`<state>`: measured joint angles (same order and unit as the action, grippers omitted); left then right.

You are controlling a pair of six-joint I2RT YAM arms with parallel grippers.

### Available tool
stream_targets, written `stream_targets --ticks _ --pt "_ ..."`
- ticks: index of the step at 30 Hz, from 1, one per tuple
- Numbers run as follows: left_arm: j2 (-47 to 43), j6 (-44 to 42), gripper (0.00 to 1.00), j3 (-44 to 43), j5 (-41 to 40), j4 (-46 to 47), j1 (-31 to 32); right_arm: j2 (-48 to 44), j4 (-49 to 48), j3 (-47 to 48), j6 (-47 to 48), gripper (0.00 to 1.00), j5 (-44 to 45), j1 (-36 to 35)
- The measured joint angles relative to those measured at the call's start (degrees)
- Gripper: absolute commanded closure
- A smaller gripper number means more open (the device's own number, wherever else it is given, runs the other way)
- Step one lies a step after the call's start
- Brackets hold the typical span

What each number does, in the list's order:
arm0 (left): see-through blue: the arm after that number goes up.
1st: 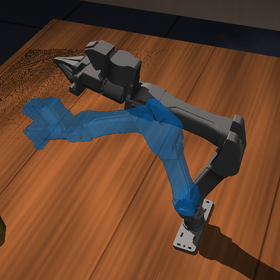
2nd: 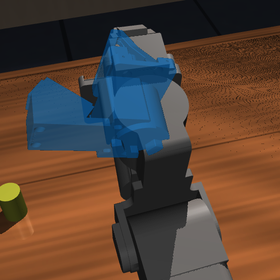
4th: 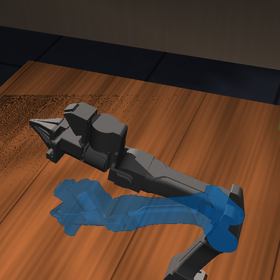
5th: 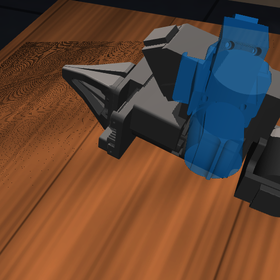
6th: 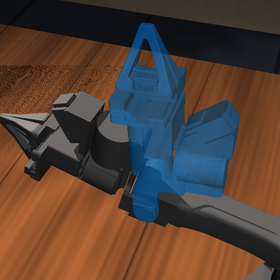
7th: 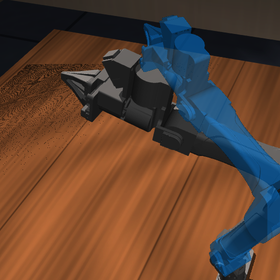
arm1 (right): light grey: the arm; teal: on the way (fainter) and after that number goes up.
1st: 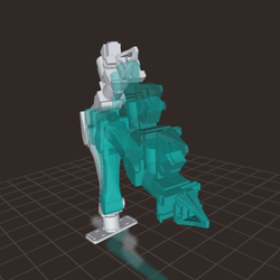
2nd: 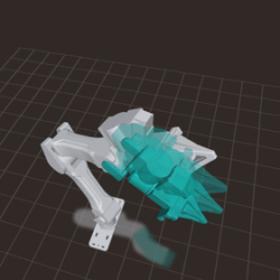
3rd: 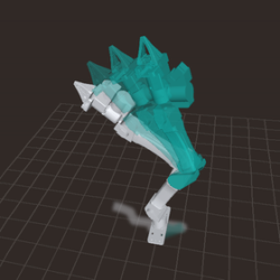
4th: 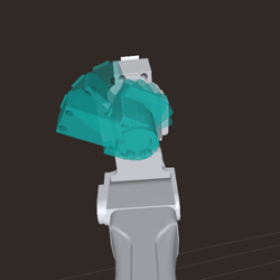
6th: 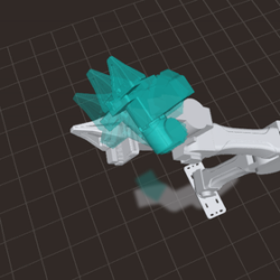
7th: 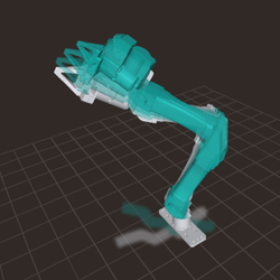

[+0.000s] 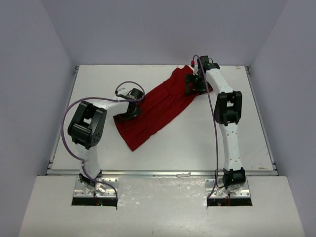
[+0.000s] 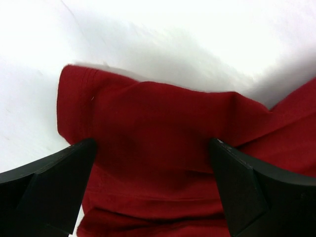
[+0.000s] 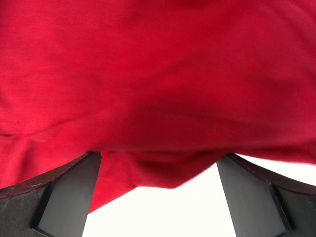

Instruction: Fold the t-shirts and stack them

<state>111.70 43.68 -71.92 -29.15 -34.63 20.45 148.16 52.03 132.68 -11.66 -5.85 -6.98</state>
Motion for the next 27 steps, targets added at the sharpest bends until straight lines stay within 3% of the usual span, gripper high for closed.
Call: stream_targets --ticks 7,14,21,24,27 --pt "-6.8 6.2 0.0 10.3 4.4 4.8 14.2 1.5 -5.0 2.2 6.8 0.01 -3.0 -5.3" --pt "-14.4 13.8 0.0 18.3 8.2 1.7 26.4 2.8 -12.2 2.4 4.7 0.01 -9.9 -8.4" --pt "-18.6 20.5 0.0 21.4 17.2 1.4 32.3 3.6 -17.1 3.4 1.7 0.01 -14.3 -8.5" --pt "-16.8 22.7 0.0 18.8 22.6 1.5 33.8 2.6 -17.3 3.2 1.1 0.01 -13.0 -8.5" --pt "-15.2 26.1 0.0 16.7 26.6 2.8 34.7 -3.4 -16.9 -2.9 -0.9 0.01 -8.6 -8.5"
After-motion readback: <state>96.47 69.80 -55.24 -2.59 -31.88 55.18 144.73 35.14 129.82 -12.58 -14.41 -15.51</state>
